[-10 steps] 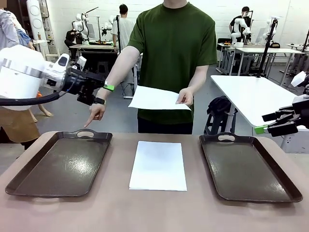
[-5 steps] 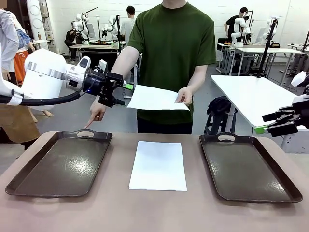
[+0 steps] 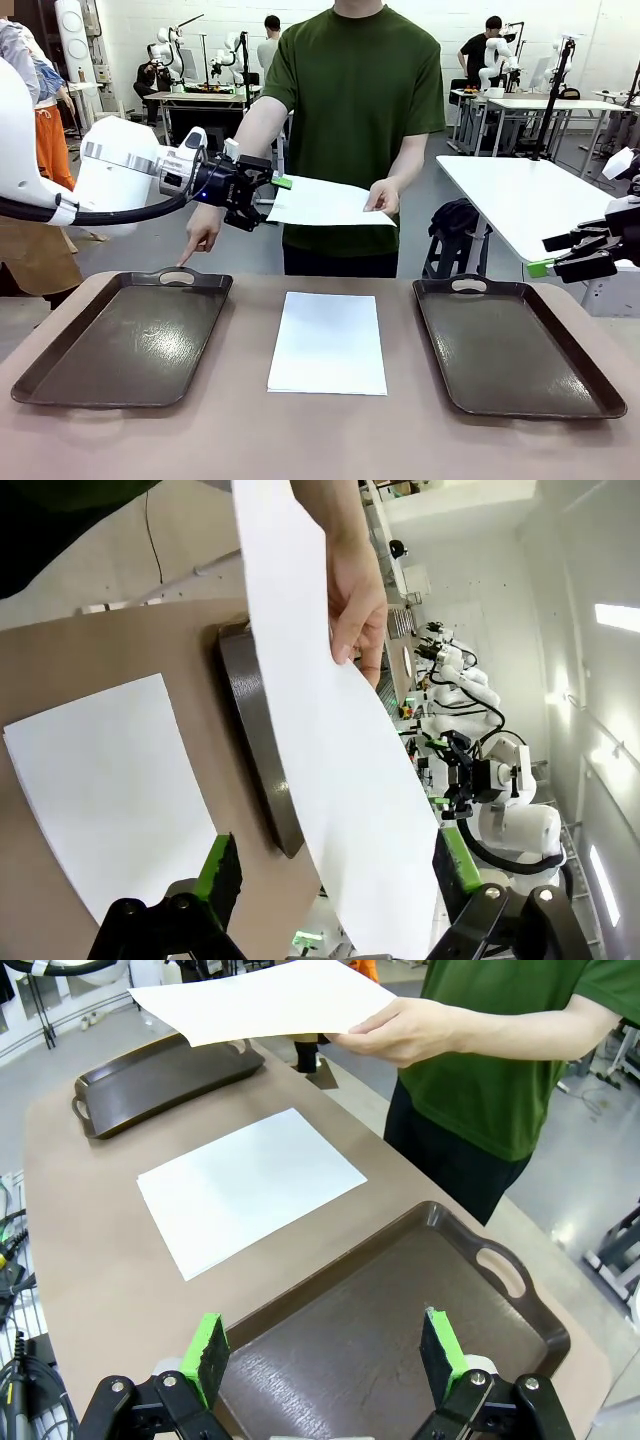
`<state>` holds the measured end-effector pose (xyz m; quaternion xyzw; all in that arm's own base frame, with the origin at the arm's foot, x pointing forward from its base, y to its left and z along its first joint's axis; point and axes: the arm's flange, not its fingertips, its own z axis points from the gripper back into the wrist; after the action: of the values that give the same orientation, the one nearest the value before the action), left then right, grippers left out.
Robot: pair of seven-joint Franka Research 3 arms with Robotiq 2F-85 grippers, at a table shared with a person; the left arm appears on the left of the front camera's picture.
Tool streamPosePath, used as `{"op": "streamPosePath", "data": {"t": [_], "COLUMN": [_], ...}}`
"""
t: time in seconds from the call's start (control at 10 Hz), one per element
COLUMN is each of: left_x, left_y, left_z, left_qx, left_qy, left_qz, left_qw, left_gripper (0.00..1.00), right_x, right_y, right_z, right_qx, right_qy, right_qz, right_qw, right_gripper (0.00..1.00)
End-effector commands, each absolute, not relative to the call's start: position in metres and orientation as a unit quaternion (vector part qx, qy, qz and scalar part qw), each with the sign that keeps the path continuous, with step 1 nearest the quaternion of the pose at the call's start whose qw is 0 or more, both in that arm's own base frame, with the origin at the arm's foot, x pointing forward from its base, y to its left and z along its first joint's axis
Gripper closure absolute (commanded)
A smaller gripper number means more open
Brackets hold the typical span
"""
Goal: Sort the A4 documents.
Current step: Receive the A4 Paper.
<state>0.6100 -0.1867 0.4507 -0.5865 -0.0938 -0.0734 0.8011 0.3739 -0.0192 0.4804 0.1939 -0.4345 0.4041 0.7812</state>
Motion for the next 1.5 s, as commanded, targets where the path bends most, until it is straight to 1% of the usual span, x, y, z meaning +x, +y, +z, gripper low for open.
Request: {"op": "streamPosePath", "data": {"t": [0.0,0.2,0.3,0.4,0.5,0.6,0.7,0.8,0.9,1.0,1.1,1.2,1.4], "left_x": [0.621,0.624,0.626,0.627,0.627,0.628,0.628,0.628,0.626,0.625,0.624,0.624,0.625], "left_y": [-0.2,-0.209,-0.21,-0.209,-0.208,-0.206,-0.204,-0.203,-0.204,-0.204,-0.203,-0.202,-0.2], "left_z": [0.45,0.447,0.445,0.444,0.444,0.443,0.443,0.443,0.441,0.44,0.439,0.44,0.44], "left_qx": [-0.609,-0.636,-0.633,-0.634,-0.629,-0.626,-0.624,-0.624,-0.615,-0.618,-0.619,-0.618,-0.618], "left_qy": [-0.085,-0.075,-0.091,-0.084,-0.086,-0.087,-0.088,-0.087,-0.087,-0.085,-0.085,-0.088,-0.089], "left_qz": [-0.05,-0.041,-0.029,-0.022,-0.019,-0.018,-0.018,-0.017,-0.019,-0.018,-0.017,-0.018,-0.02], "left_qw": [0.787,0.767,0.769,0.768,0.773,0.775,0.776,0.777,0.783,0.781,0.781,0.781,0.781], "left_gripper": [0.0,0.0,0.16,0.2,0.36,0.4,0.56,0.59,0.76,0.79,0.95,0.99,1.0], "right_x": [0.378,0.378,0.378,0.378,0.378,0.378,0.378,0.378,0.378,0.378,0.378,0.378,0.378], "right_y": [-0.019,-0.019,-0.019,-0.019,-0.019,-0.019,-0.019,-0.019,-0.019,-0.019,-0.019,-0.019,-0.019], "right_z": [0.477,0.477,0.477,0.477,0.477,0.477,0.477,0.477,0.477,0.477,0.477,0.477,0.477], "right_qx": [0.198,0.198,0.198,0.198,0.198,0.198,0.198,0.198,0.198,0.198,0.198,0.198,0.198], "right_qy": [-0.442,-0.442,-0.442,-0.442,-0.442,-0.442,-0.442,-0.442,-0.442,-0.442,-0.442,-0.442,-0.442], "right_qz": [0.408,0.408,0.408,0.408,0.408,0.408,0.408,0.408,0.408,0.408,0.408,0.408,0.408], "right_qw": [0.774,0.774,0.774,0.774,0.774,0.774,0.774,0.774,0.774,0.774,0.774,0.774,0.774], "right_gripper": [0.0,0.0,0.0,0.0,0.0,0.0,0.0,0.0,0.0,0.0,0.0,0.0,0.0]}}
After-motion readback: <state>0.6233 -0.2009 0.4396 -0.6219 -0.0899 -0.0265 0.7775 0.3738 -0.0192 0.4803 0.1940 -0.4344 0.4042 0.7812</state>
